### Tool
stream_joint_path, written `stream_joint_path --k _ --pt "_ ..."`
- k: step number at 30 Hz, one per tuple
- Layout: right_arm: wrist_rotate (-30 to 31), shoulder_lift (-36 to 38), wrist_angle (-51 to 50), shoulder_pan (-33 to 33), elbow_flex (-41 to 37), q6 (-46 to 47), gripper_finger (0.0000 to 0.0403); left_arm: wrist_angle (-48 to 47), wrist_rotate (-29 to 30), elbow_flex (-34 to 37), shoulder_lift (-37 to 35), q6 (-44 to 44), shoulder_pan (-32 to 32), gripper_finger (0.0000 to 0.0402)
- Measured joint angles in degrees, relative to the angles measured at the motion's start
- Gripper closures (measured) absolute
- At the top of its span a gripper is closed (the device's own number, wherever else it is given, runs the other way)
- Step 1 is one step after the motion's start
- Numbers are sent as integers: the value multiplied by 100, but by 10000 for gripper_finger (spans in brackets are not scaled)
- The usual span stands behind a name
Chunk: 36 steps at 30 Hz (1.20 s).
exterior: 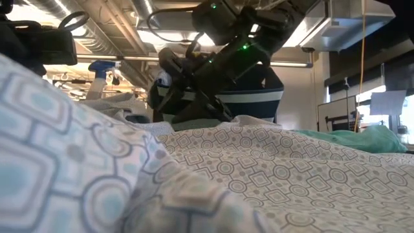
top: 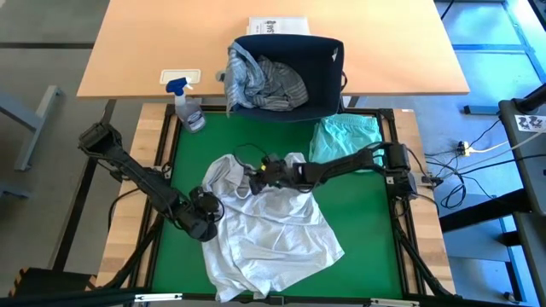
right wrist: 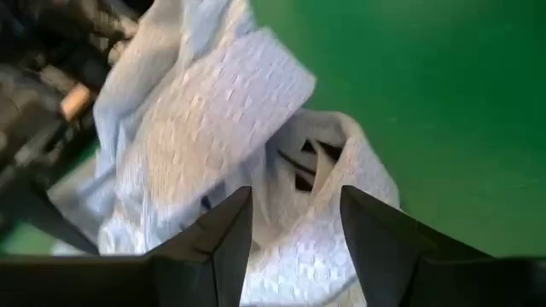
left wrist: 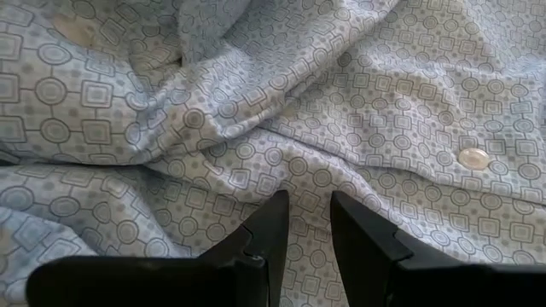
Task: Fold laundry
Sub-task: Fold the white polo shirt
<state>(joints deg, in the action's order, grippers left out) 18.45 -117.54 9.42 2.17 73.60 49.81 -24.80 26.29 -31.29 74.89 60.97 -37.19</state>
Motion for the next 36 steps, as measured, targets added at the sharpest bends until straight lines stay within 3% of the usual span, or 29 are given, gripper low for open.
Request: stream_joint_path --k 6,15,20,25,30,36 --pt "244 -166 -520 1 -4 352 224 -6 120 0 0 -1 0 317" --pt "-253 -337 -232 9 -7 395 229 -10 183 0 0 -4 0 317" --pt "-415 -337 -281 -6 -7 161 295 -5 183 0 0 -2 0 317" --pt "-517 -316 -284 -4 -7 -542 391 -4 183 0 0 -4 0 317" --pt "-230 217 -627 -79 -6 -1538 383 -14 134 0 0 -3 -11 317" --pt "213 1144 -1432 -506 -4 -3825 396 -349 -259 2 0 17 -11 317"
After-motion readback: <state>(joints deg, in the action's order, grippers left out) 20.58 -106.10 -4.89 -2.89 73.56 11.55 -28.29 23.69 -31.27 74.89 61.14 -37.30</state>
